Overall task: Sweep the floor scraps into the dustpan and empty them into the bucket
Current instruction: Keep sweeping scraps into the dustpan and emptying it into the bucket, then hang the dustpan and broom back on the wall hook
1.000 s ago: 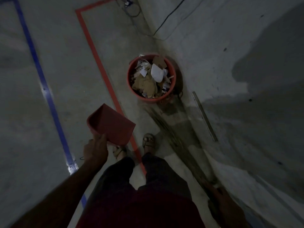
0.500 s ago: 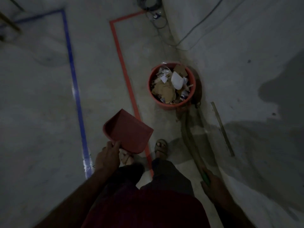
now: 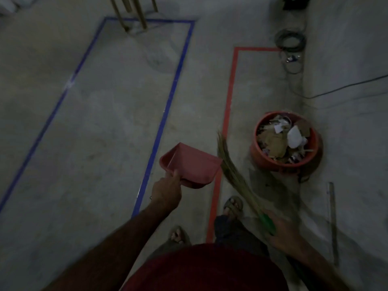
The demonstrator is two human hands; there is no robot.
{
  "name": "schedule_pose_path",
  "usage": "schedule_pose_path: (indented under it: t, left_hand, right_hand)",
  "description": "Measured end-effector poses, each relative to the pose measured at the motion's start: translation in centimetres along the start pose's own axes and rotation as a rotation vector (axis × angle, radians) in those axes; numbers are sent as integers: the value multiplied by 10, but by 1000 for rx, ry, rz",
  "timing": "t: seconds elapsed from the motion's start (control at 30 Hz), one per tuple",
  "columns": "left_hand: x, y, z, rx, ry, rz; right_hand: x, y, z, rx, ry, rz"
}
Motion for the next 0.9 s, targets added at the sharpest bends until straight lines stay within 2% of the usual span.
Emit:
schedule_pose_path:
  t: [0.03,0.07,0.17,0.27,0.47,0.53,0.63,0.8,0.9]
  left_hand:
    - [7,2,11,13,7,-17]
    - [15,4,21,25,12,-33]
    - [39,11,55,77,29,-80]
    - [64,23,82,133,30,-120]
    - [89,48,109,248,-106,-247]
    - [89,59,100,270,-169,-273]
    - [84,79,70,249,-256,-258]
    - [60,117,-4,137,-434,-251]
    - [47,137,-49,53,-510,-251]
  right_hand:
    - [-6,-2,8,-8,-5,44]
    - [-10,9,24,-11,31,20]
    - [-7,35,78,54,-41,131]
    - [-7,40,103,160,-72,95]
    - [20,47,110,102,-190,36]
    - [32,51,98,37,-258,64]
    - [69,73,117,-134,-344,106]
    - [123,108,125,-479,-399,84]
    - [134,124,111,-539,-392,60]
Point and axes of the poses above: each hand's wrist, its own x-axis away from the middle knuckle, its own y-axis out of the back of the hand, z = x × y, the point moved 7 cm from there along -x, towards the middle knuckle, and after that the axes turned 12 degrees about x, right-handed, at the moved point
